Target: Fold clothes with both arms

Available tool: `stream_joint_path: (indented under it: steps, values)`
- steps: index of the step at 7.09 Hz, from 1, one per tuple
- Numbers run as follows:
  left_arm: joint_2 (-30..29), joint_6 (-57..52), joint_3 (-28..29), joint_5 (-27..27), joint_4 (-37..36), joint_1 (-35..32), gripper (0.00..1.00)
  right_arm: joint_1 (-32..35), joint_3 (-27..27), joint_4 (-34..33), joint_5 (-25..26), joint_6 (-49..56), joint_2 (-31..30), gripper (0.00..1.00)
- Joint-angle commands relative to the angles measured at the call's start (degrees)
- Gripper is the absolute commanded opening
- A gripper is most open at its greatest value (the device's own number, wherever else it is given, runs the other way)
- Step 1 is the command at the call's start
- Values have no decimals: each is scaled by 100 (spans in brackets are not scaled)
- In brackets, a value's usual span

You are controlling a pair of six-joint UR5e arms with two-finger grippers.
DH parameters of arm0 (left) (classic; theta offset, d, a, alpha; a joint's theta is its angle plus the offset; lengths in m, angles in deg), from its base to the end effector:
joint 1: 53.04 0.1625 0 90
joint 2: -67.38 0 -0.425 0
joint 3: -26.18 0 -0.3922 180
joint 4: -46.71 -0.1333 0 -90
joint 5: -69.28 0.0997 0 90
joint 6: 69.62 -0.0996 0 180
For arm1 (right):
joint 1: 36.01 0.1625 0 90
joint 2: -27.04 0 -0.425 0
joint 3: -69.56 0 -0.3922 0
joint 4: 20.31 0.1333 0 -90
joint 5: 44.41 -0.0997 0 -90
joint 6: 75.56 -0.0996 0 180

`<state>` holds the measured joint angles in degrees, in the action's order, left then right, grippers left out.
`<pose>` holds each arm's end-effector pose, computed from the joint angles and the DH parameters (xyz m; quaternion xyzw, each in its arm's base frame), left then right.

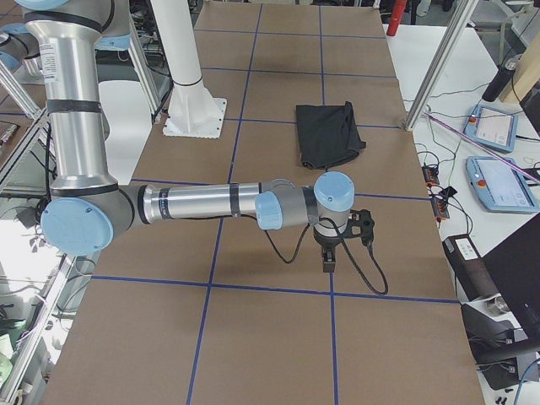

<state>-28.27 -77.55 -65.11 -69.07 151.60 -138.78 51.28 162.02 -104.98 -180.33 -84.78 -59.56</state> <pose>-0.0180 -0.5512 0.5624 0.1855 0.3964 0.1722 0.8825 0.0368 -0.5289 0.5953 0.0489 -0.3955 0.0141 0.9171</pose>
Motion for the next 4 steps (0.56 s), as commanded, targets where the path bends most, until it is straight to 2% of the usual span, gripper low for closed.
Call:
stream_joint_path:
  steps: [1,4]
  values:
    - [11,-32,-21,45,-224,22,99,7,27,-32,39,-10,-50,100]
    - [-58,-41,-56,71,-215,30,99,25,71,-58,31,-1,-93,100]
